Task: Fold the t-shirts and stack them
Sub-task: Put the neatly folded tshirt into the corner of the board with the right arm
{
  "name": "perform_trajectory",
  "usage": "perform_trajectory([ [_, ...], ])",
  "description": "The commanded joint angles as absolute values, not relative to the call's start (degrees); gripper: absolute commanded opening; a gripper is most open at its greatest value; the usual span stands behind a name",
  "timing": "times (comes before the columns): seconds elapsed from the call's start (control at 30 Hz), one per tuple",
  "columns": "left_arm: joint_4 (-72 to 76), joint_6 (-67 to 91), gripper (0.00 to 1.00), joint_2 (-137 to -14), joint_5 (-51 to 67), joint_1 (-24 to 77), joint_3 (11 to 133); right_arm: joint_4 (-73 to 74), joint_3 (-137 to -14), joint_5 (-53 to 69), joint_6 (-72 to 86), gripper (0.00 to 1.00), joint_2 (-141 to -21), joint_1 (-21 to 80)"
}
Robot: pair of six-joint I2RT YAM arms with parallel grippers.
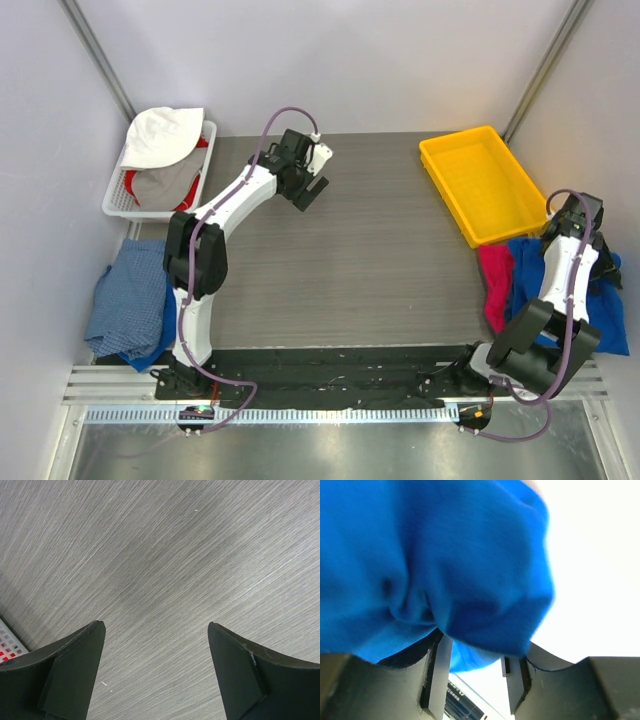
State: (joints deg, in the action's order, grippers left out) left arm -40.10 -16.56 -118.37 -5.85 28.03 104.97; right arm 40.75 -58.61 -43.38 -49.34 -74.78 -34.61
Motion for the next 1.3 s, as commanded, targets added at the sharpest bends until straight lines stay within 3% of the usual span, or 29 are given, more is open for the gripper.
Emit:
perform_trajectory([
  [0.0, -39.38, -16.35, 0.88, -118.04, -5.01, 28.3, 106.26, 39.45, -62.92, -43.16, -49.66, 0.49, -70.14, -34.8],
  [0.43, -39.64, -15.56, 0.88, -117.86, -5.27, 28.83, 106.09, 47.2, -68.47, -34.37, -44.65, 0.63, -66.45, -34.54],
  [0.9, -40.25, -14.77, 0.88, -118.39, -5.54, 29.09, 106.26, 26.64, -54.76, -31.21, -47.63, 0.62, -74.08, -34.37],
  [1.27, -41.66, -14.85, 0.88, -119.27, -6.85, 29.88, 107.93, 19.25, -60.29, -30.67, -47.29, 0.62, -85.6, -33.58],
])
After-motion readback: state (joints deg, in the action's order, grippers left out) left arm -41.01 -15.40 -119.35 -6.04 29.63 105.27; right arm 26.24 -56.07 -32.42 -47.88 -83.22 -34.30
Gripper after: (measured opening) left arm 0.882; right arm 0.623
